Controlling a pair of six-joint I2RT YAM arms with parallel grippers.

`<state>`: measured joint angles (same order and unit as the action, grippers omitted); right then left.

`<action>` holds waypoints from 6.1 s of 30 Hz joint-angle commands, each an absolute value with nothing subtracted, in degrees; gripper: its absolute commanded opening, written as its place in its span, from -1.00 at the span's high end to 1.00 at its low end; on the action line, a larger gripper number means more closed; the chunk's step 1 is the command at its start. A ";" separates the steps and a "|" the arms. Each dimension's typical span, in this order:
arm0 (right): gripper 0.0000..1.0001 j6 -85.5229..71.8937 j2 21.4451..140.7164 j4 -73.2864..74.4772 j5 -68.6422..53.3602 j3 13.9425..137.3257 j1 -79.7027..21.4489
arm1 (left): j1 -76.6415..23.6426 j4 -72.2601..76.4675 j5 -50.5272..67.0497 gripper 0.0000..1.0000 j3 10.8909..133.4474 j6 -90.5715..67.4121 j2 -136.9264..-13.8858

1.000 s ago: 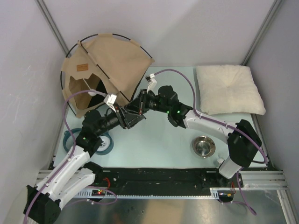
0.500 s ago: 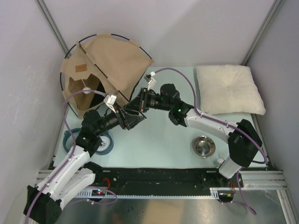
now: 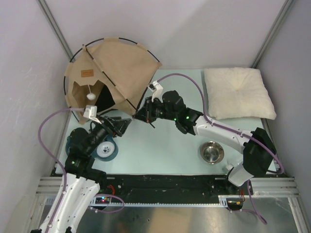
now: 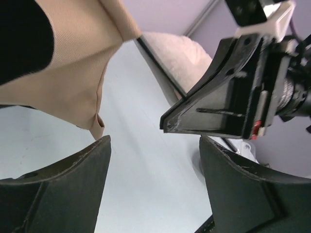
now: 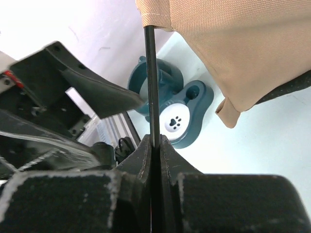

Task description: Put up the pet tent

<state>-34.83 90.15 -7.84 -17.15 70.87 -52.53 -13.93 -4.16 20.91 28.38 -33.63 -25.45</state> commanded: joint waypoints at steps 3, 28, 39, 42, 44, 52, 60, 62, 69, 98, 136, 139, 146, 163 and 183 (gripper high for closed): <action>1.00 -30.08 89.77 -5.54 -12.54 72.82 -53.54 | -12.45 -7.22 15.80 -0.61 34.33 -34.86 -24.00; 1.00 -23.15 93.19 -2.14 -6.37 75.87 -60.37 | -10.20 -4.32 20.45 0.98 45.90 -43.46 -47.80; -0.40 -20.23 89.79 9.01 -6.07 80.29 -60.52 | -10.19 -7.00 19.33 1.00 46.72 -38.63 -47.70; -0.46 -19.91 89.06 15.22 -7.75 82.66 -59.94 | -10.16 -7.82 18.91 0.99 47.15 -37.73 -47.86; -0.42 -19.44 88.84 19.43 -8.75 83.20 -59.65 | -10.12 -8.17 18.99 0.99 47.56 -37.38 -48.18; -0.01 -18.47 91.35 25.25 -12.00 81.53 -61.15 | -10.11 -8.48 19.16 0.99 48.08 -37.18 -48.28; 0.08 -19.82 93.27 20.53 -12.74 80.51 -62.01 | -10.16 -8.61 19.59 1.00 47.75 -37.43 -48.24; 0.06 -20.12 94.09 19.37 -12.48 80.62 -62.02 | -10.12 -8.55 19.64 1.00 47.62 -37.37 -48.16; 0.11 -21.30 96.67 18.14 -9.19 81.88 -61.80 | -10.11 -8.66 20.10 1.00 47.55 -37.44 -48.19; 1.00 -24.71 93.96 10.73 -9.85 80.56 -60.40 | -10.02 -9.43 20.12 0.63 44.75 -36.16 -47.76; 1.00 -43.17 88.15 5.99 -19.91 79.07 -54.49 | -17.38 -12.96 6.18 -0.33 30.05 -23.35 -28.26; 1.00 -45.11 88.12 6.91 -20.82 80.40 -54.69 | -21.25 -12.61 2.49 -0.23 30.35 -21.21 -29.92; 1.00 -46.42 87.88 8.49 -21.60 82.30 -54.67 | -32.97 -12.46 -17.72 -0.27 31.29 -14.36 -34.32; 1.00 -49.44 89.59 5.74 -25.30 81.40 -54.21 | -33.37 -3.82 -20.57 -0.23 29.73 -3.06 -33.26; 1.00 -50.72 88.83 3.61 -28.97 80.86 -52.84 | -33.40 -2.48 -20.20 0.33 29.58 -1.69 -36.61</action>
<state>-50.57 90.43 6.96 -26.94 79.40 -53.15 -33.01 -4.43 -19.33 29.26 -2.92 -36.32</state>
